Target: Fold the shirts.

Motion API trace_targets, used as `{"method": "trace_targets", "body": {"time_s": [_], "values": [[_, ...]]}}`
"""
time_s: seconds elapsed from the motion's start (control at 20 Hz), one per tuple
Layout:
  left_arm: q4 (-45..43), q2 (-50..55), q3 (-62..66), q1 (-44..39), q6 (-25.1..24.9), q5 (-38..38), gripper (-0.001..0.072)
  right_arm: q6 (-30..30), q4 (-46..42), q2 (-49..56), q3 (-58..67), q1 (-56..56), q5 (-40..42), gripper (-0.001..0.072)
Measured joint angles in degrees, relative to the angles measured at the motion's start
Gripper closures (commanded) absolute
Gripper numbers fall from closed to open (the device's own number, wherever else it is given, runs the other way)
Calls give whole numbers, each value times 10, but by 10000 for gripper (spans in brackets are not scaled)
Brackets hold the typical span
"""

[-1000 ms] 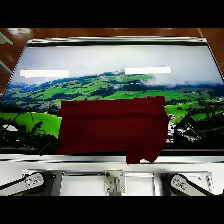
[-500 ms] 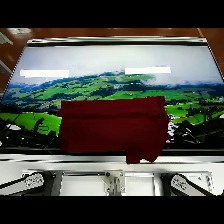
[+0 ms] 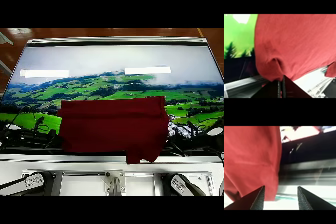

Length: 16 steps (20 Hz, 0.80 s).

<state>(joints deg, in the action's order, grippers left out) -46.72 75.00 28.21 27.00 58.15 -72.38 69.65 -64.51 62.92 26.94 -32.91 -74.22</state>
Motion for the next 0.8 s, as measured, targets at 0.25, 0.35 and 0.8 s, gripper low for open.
{"method": "trace_targets", "body": {"time_s": [0.25, 0.35, 0.8], "values": [[2, 0, 0, 0, 0, 0, 660, -24, 46, -6, -37, 0, 32, 211], [2, 0, 0, 0, -1, 0, 660, -29, 56, -7, -45, 0, 39, 217], [3, 0, 3, 0, -4, 3, 661, -21, 59, -10, -57, 116, 71, 649]]}}
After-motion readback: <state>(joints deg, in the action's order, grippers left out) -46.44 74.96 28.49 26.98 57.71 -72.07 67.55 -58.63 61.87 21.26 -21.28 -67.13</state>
